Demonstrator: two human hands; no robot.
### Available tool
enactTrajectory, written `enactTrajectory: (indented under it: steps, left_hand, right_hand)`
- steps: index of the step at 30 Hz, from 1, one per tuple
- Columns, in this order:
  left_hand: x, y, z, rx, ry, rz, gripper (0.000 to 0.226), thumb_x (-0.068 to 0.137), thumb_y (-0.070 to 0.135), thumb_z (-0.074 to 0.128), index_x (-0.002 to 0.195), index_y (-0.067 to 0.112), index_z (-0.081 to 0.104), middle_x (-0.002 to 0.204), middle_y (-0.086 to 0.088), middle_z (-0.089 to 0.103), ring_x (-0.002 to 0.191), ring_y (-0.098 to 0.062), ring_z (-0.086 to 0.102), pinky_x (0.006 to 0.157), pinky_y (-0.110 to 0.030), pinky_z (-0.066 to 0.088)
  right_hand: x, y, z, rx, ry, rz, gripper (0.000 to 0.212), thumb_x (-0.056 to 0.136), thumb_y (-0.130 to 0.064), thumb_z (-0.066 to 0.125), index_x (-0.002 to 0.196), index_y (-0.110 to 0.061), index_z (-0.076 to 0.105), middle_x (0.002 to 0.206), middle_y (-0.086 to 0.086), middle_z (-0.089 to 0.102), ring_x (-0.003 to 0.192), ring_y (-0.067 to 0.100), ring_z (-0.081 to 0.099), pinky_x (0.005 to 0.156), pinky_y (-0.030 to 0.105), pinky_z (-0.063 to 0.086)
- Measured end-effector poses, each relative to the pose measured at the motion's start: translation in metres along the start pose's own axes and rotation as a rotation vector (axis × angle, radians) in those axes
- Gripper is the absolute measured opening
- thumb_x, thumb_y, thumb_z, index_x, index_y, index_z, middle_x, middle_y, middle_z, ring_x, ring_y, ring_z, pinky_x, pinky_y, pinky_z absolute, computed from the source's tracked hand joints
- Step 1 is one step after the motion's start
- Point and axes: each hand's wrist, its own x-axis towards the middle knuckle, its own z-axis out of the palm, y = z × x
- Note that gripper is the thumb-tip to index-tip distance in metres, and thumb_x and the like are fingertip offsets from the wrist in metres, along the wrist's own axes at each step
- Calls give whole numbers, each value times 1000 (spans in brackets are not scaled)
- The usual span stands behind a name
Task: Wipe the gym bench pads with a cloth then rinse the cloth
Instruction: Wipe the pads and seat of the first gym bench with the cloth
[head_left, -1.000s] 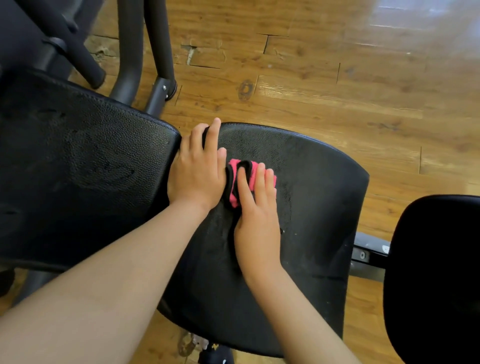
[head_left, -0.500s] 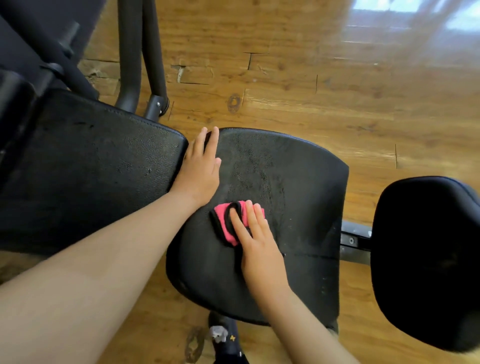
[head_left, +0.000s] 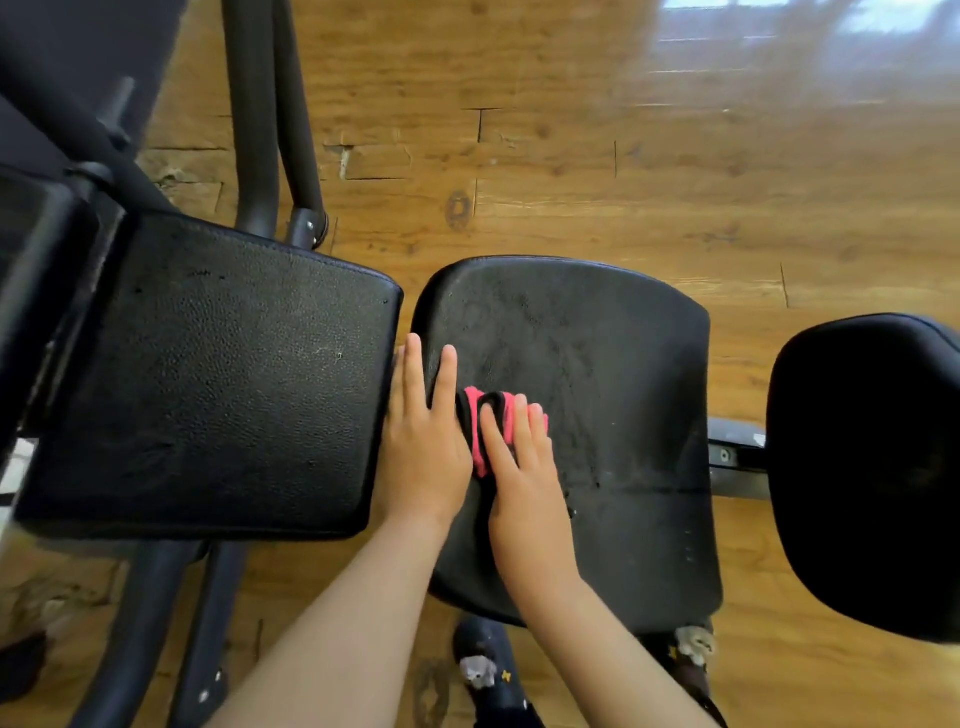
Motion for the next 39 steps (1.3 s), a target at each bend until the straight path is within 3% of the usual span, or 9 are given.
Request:
enactTrajectory:
  steps: [2, 5, 8, 13, 18, 20, 24, 30, 39]
  left_hand:
    - [2, 1, 2, 16, 18, 8, 55, 93, 15, 27, 147, 8, 37, 157, -22, 21, 144, -37, 24, 113, -38, 18]
    - [2, 0, 7, 35, 62, 22, 51, 94, 8, 46, 144, 5, 41, 154, -25, 27, 141, -39, 31, 111, -40, 22]
    - [2, 0, 8, 38, 57, 27, 58, 90, 4, 57, 145, 5, 38, 154, -25, 25, 141, -39, 29, 113, -42, 25]
    - [3, -1, 9, 47, 62, 31, 52, 92, 12, 43, 144, 6, 37, 154, -25, 25, 142, -39, 27, 113, -45, 29]
    - [3, 0, 8, 57, 46, 30, 56, 92, 20, 28, 146, 6, 38, 155, -25, 23, 143, -40, 26, 112, -46, 31]
    - [3, 0, 9, 43, 59, 28, 54, 94, 19, 29, 146, 6, 38, 155, -25, 24, 143, -40, 25, 112, -47, 31]
    - [2, -1, 10, 60, 65, 39, 53, 95, 18, 33, 147, 7, 36, 155, -25, 22, 143, -40, 24, 111, -49, 33]
    - [2, 0, 10, 110, 37, 29, 56, 95, 26, 33, 148, 8, 33, 156, -25, 20, 144, -40, 23, 113, -50, 32]
    - [2, 2, 8, 122, 35, 30, 57, 96, 29, 33, 149, 9, 32, 156, -24, 19, 144, -40, 21, 113, -49, 30]
  right_hand:
    - [13, -2, 0, 9, 8, 14, 68, 96, 3, 40, 150, -30, 15, 160, 0, 0, 146, 19, -13, 120, 33, -1]
    - [64, -6, -4, 21, 14, 7, 59, 100, -7, 41, 151, -29, 24, 161, 3, 3, 147, 20, -9, 120, 42, 14]
    - [100, -9, -7, 29, 7, 5, 60, 99, -4, 38, 152, -28, 22, 162, 3, 3, 148, 19, -8, 119, 44, 17]
    - [43, -2, -1, 34, 31, -42, 55, 98, -22, 26, 152, -28, 21, 161, -1, 8, 148, 14, -6, 121, 36, 8]
    - [-9, 8, 7, 12, 32, 19, 53, 96, -20, 29, 149, -15, 29, 159, 0, 15, 149, 17, 2, 117, 45, 22]
    - [7, 9, 1, -5, 19, 1, 59, 96, -12, 34, 150, -26, 16, 159, -4, 11, 148, 16, 0, 119, 38, 16]
    - [19, 8, -3, 9, 11, 23, 71, 96, 0, 38, 150, -38, 12, 160, -6, 5, 148, 12, -6, 120, 34, 3]
    - [-46, 4, 15, -16, 76, 70, 64, 89, -6, 24, 152, -18, 20, 160, -3, 12, 149, 18, 2, 119, 36, 9]
    - [-15, 16, -7, -125, 27, 101, 66, 89, -11, 12, 152, -26, 23, 160, 5, 15, 149, 19, 0, 119, 31, -10]
